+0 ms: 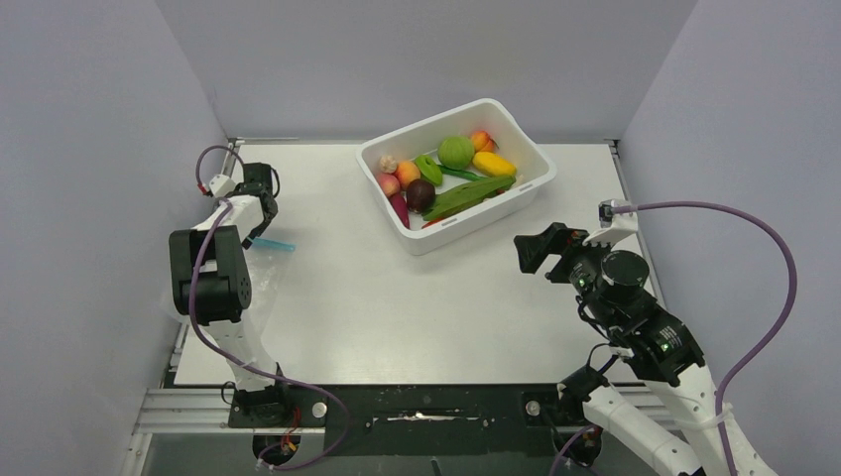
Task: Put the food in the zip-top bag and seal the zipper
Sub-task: Pick up the zipper food storage bag at the center of the board.
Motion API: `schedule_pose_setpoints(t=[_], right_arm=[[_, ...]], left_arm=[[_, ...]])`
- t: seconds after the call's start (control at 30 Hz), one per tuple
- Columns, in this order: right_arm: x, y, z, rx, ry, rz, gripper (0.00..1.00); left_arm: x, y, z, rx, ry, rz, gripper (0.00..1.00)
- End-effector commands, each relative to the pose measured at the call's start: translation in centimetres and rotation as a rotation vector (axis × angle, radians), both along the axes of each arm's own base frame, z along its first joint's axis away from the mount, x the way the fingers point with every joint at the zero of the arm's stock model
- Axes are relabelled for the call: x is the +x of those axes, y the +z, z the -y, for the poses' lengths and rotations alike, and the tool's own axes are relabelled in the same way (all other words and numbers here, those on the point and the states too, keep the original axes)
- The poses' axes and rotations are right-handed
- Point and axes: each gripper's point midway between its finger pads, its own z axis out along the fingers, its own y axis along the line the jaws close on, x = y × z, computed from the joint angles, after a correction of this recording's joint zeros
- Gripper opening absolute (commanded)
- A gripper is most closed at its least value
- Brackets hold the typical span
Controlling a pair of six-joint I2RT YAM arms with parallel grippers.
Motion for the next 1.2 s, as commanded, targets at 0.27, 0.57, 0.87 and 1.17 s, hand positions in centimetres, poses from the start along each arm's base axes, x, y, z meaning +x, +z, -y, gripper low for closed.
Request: schedule_pose_setpoints(t=[0.27, 0.57, 0.87, 1.17], right_arm=[[0.4, 0.8, -0.2, -0.001, 0.006, 0.035, 0.99], [0.5, 0.2, -0.9, -0.011, 0.039, 0.032, 0.99], [0.8, 0.1, -1.0, -0.016, 0.034, 0.025, 0.99], [1.1, -0.5, -1.1, -0.02, 0.025, -0.003, 0.99]], left_arm=[[0.5, -0.3, 1.6, -0.036, 0.02, 0.064, 0.29], [-0.5, -0.3, 2.7, -0.033, -0.005, 0.084, 0.09], [-1.2, -0.1, 3.2, -0.033, -0.001, 0.089, 0.0], [-2.2, 2.5, 8.7, -0.063, -0.158, 0.149, 0.0]])
